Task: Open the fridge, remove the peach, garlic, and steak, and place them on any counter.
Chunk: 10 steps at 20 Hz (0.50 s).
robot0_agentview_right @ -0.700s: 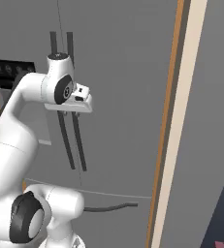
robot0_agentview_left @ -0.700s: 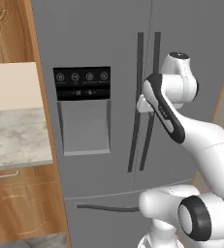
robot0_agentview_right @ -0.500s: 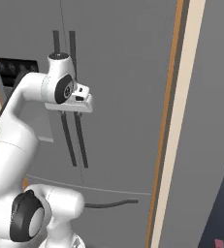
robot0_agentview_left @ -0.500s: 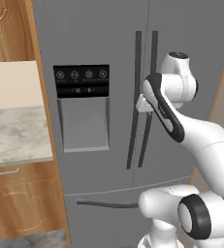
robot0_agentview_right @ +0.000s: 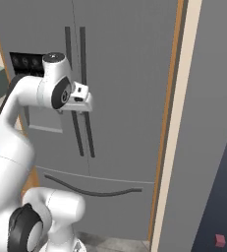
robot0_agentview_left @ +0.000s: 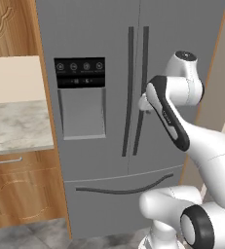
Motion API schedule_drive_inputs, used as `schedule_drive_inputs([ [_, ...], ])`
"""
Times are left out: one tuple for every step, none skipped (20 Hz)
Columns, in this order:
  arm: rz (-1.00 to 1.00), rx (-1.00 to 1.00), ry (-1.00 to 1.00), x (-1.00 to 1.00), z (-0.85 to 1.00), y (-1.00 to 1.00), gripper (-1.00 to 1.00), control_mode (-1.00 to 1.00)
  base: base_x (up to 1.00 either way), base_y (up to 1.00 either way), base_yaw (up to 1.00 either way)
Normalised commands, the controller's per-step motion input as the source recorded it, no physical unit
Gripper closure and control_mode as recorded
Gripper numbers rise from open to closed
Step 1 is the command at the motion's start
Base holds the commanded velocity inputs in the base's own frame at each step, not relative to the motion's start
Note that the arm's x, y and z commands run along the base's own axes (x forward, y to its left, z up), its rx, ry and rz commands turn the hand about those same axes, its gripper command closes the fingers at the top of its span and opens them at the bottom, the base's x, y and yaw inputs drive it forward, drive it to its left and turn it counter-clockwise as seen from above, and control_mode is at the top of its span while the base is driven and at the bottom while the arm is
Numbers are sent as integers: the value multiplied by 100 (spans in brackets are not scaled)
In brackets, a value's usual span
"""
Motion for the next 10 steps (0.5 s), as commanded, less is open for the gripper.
schedule_drive_inputs([
  [0,0,-36,26,14,4,-100,-100,0,0,0],
  [0,0,-31,43,14,8,-100,-100,0,0,0],
  [0,0,-23,56,10,2,-100,-100,0,0,0],
  [0,0,-19,64,9,0,-100,-100,0,0,0],
  [0,0,-17,66,6,0,-100,-100,0,0,0],
  [0,0,-17,68,3,0,-100,-100,0,0,0],
  [0,0,-13,71,2,0,-100,-100,0,0,0],
  [0,0,-12,74,6,0,-100,-100,0,0,0],
  [0,0,-8,78,6,0,-100,-100,0,0,0],
  [0,0,-4,84,6,0,-100,-100,0,0,0],
])
